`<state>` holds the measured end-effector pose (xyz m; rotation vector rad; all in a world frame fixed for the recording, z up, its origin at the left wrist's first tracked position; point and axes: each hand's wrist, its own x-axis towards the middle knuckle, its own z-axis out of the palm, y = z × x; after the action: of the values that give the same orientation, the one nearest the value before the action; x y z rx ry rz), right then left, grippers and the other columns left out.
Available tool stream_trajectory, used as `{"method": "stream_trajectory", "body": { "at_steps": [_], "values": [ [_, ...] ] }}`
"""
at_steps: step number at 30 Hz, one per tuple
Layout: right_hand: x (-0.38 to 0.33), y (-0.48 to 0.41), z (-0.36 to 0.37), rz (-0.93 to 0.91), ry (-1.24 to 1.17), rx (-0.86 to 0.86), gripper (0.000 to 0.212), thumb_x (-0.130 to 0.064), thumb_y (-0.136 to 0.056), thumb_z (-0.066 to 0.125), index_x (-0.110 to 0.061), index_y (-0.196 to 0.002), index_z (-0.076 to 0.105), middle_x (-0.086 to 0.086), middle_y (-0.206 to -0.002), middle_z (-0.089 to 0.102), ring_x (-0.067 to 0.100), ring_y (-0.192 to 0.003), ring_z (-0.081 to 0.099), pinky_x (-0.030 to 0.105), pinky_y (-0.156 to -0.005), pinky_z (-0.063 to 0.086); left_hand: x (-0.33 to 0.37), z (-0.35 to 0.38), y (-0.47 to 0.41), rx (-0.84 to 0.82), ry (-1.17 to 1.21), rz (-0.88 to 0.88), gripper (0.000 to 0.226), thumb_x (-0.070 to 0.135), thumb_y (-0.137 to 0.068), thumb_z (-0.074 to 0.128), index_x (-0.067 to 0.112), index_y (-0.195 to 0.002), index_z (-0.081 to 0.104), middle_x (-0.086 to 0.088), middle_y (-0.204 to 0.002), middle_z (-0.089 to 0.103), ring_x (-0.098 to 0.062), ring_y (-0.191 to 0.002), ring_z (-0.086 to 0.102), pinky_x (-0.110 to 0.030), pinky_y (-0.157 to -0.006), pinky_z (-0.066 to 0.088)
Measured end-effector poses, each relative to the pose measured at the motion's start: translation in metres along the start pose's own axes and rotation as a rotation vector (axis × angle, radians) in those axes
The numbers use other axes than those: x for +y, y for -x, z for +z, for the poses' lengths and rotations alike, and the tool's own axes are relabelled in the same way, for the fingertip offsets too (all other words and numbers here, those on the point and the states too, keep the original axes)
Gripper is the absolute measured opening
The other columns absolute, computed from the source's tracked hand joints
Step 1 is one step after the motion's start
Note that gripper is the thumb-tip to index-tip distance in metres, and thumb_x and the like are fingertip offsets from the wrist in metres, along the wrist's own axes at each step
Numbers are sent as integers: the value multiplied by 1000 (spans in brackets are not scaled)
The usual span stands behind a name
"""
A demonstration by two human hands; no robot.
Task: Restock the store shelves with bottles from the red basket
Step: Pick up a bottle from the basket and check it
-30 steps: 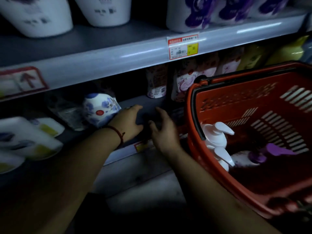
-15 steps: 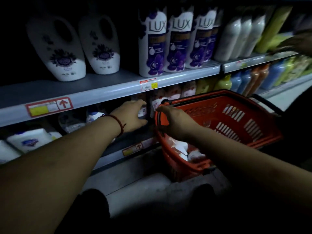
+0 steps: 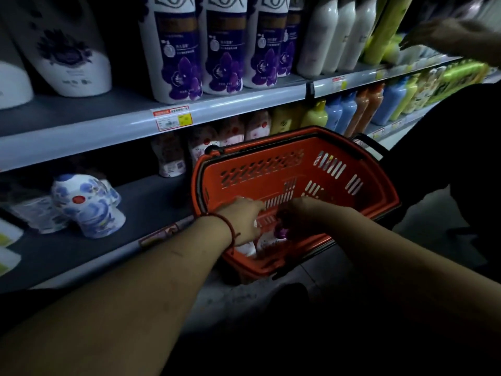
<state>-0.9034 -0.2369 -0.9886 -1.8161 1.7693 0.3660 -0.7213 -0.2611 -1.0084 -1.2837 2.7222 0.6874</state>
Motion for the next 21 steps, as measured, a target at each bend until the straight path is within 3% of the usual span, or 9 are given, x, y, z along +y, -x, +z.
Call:
{"method": "stream_trajectory", "body": {
  "at_steps": [4, 8, 11, 13, 16, 21],
  "values": [
    [5, -20, 10, -19, 58, 25, 35, -22, -83, 75, -13, -116, 66, 5, -113, 69, 23, -106, 65, 35, -90, 54, -4, 28, -18, -89, -5, -27, 36, 24, -87, 58, 12, -121, 54, -12, -115, 58, -33, -108, 56, -40, -88, 50],
    [7, -30, 16, -2, -89, 104, 25, -20, -79, 79, -11, -101, 72, 8, -99, 72, 23, -93, 67, 30, -73, 53, -7, 35, -29, -109, -15, -68, 28, 27, -89, 58, 11, -112, 55, -10, -109, 57, -29, -103, 54, -35, -86, 46],
    [4, -33, 16, 13, -152, 120, 20, -17, -76, 81, -13, -94, 75, 6, -95, 74, 20, -90, 69, 31, -78, 56, -7, 36, -31, -124, 6, -97, 27, 29, -87, 60, 10, -106, 54, -9, -102, 59, -27, -97, 56, -36, -84, 48],
    [-2, -32, 8, -8, -155, 149, 14, -16, -77, 78, -14, -90, 76, 5, -91, 75, 17, -87, 70, 29, -76, 57, -6, 35, -28, -101, 21, -110, 38, 31, -82, 64, 10, -112, 58, -6, -99, 63, -27, -95, 60, -36, -83, 52],
    [-19, -23, -15, -65, -196, 249, 14, -14, -81, 71, -11, -94, 75, 5, -92, 76, 15, -81, 69, 26, -70, 54, -2, 26, -19, -37, 37, -111, 39, 31, -83, 63, 11, -116, 60, -10, -103, 65, -31, -99, 60, -36, -85, 51],
    [-60, 8, -63, -186, -218, 419, 20, -13, -78, 73, -10, -98, 74, 8, -95, 73, 21, -88, 66, 37, -81, 55, -4, 7, 1, 123, 362, -230, 46, 33, -85, 67, 11, -123, 53, -12, -117, 65, -31, -108, 62, -30, -80, 45]
  ]
}}
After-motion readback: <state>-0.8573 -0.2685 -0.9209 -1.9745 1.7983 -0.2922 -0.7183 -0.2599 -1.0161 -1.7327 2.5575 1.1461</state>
